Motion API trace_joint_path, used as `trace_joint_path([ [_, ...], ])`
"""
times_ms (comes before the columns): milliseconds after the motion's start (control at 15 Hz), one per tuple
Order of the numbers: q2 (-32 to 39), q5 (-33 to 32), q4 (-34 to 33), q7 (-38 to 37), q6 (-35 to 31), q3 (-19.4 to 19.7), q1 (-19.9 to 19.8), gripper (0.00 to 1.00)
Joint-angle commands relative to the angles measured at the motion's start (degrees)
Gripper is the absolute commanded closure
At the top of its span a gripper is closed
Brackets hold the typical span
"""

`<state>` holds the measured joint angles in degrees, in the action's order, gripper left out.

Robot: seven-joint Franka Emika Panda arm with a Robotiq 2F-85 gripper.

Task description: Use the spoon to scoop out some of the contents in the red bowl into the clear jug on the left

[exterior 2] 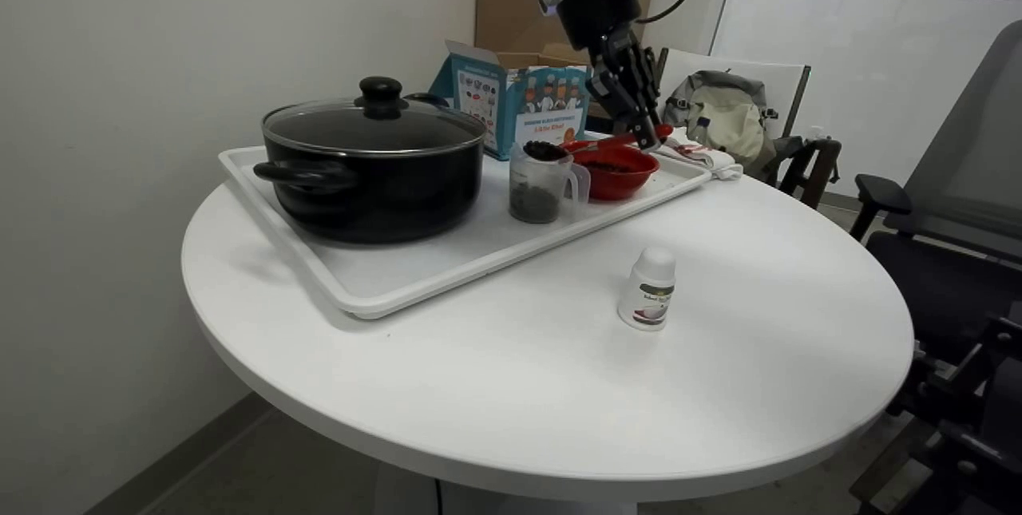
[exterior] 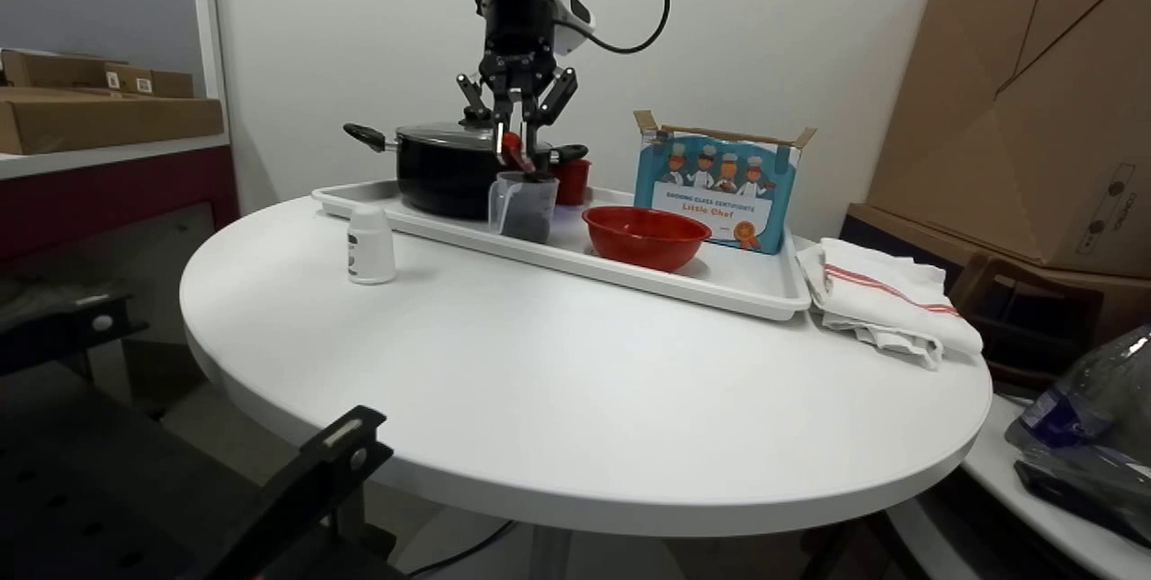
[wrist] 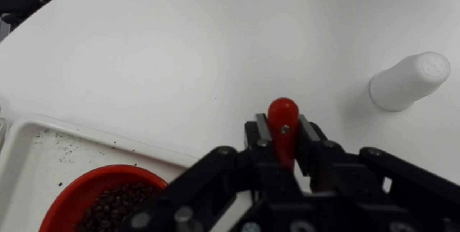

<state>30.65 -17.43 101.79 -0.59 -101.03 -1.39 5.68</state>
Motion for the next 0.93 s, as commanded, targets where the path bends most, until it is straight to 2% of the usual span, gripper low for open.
trace_joint_path([
  [0,0.28,-2.75,-1.40,-2.94,2.94,1.16,1.38,0.90],
  [867,0.12,-6.73,-1.50,-5.67,5.07,0.54,3.65,0.90],
])
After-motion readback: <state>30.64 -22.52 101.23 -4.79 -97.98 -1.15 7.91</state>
